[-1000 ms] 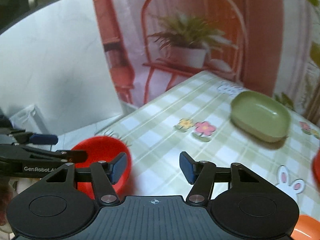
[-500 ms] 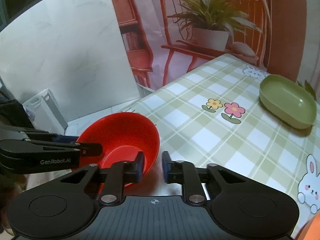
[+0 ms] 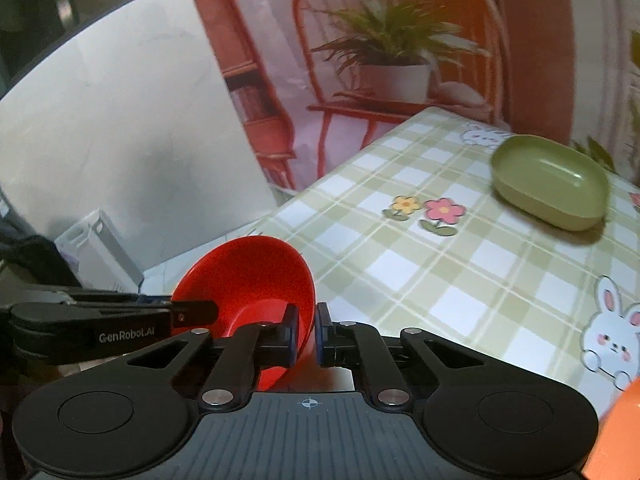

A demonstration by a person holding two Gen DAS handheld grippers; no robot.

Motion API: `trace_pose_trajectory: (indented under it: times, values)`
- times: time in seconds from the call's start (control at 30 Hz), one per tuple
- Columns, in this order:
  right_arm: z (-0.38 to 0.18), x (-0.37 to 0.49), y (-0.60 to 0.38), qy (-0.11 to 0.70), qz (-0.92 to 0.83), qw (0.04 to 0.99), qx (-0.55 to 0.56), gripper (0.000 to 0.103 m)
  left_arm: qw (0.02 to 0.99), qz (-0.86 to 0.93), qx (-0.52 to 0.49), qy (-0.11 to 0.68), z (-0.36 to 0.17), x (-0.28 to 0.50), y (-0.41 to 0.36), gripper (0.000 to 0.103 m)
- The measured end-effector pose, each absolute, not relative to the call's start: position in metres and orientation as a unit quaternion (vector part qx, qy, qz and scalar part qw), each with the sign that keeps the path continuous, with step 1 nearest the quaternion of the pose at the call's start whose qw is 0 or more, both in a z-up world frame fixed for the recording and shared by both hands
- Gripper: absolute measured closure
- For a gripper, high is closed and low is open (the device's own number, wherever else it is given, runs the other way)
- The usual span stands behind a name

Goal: Organize plates and bowls

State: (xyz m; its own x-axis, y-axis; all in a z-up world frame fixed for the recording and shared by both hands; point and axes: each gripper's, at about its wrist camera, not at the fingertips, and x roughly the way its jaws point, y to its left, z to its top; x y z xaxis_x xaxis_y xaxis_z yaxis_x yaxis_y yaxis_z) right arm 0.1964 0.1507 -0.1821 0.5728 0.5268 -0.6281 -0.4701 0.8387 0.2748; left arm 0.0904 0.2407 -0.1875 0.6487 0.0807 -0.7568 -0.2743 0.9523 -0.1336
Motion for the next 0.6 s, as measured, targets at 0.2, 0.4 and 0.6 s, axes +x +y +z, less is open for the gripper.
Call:
trace_pose_trajectory:
  times: [0.2, 0.4, 0.6]
  values:
    - [-0.175, 0.192, 0.118, 0.355, 0.253, 0.897, 0.065, 0.095, 0.907, 0.078, -0.098, 0.403, -0.178, 0.100, 0.213, 0.088]
    - [-0.169, 0.187, 0.078, 0.340, 0.216, 0.910, 0.104, 0.095, 0.913, 0.048, -0.084, 0.396, -0.168, 0.112, 0.180, 0.088]
    - [-0.161, 0.183, 0.035, 0.323, 0.176, 0.920, 0.133, 0.095, 0.920, 0.009, -0.061, 0.388, -0.158, 0.128, 0.144, 0.088]
